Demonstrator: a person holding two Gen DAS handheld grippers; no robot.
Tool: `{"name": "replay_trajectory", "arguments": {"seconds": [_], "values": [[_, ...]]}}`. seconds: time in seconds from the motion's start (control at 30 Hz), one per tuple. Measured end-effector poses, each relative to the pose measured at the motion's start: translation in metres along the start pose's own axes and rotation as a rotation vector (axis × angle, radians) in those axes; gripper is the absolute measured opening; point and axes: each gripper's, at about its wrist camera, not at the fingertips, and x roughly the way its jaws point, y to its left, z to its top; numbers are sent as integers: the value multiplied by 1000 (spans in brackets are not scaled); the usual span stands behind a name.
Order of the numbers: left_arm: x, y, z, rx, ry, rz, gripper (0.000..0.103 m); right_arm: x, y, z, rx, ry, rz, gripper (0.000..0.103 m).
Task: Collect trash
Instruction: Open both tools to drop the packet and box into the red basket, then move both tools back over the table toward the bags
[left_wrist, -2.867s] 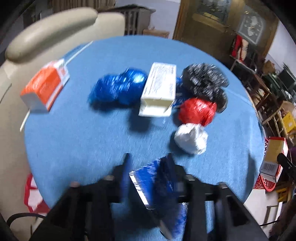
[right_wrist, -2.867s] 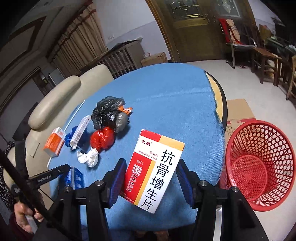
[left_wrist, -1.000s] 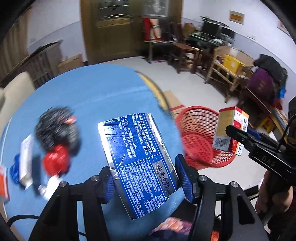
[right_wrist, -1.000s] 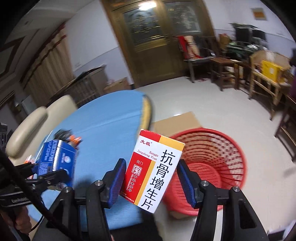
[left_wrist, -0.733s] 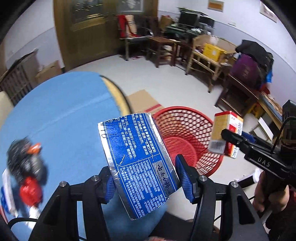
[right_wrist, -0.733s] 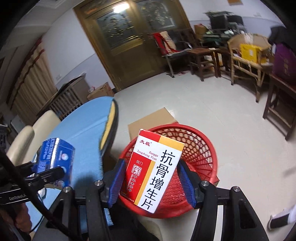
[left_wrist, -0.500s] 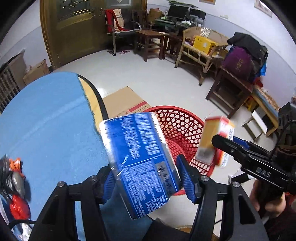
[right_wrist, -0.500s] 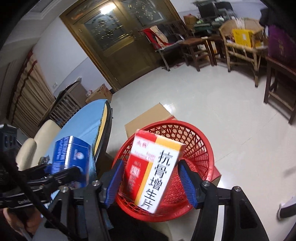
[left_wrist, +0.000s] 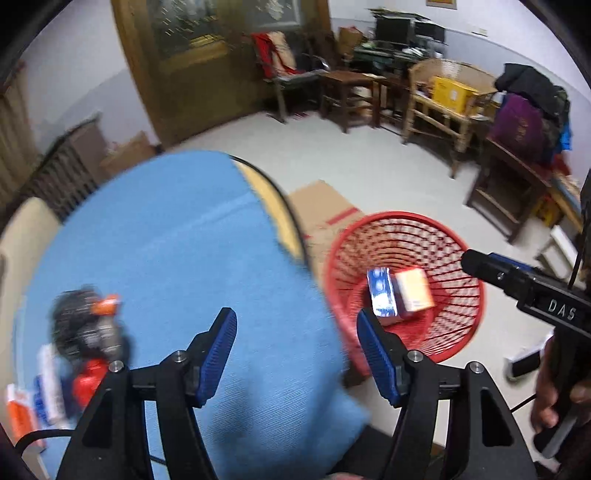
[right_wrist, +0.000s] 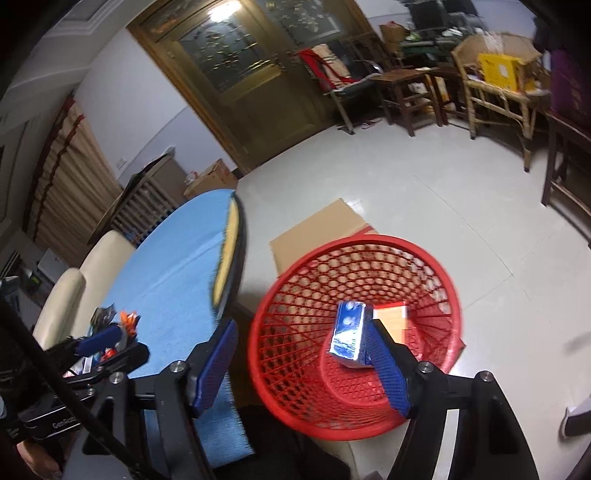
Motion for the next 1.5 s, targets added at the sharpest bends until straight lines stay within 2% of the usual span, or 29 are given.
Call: {"name": "replay_trajectory", "arguments": {"seconds": [0.23,0.47,0.6,0.83,1.13,1.5], "values": [[-45,45,-22,-40,-80,193,73,-4,68,-8,-126,2,55,75],[-73,96,-53,-130,-104,329,73,-11,139,-27,-256,7,107,75],[-85,121,-69,-175,-113,377,73,-12,178,-40,-330,15,133,75],[-95,156,-94,-249,-122,406,73,-10,228,-63,-437,34,159,75],[-91,193,-119,-326,-94,399,73,7,253,-72,-463,81,172,75],[-61,298,-194,-579,72,450,73,76,288,-83,-435,258,232,75]]}}
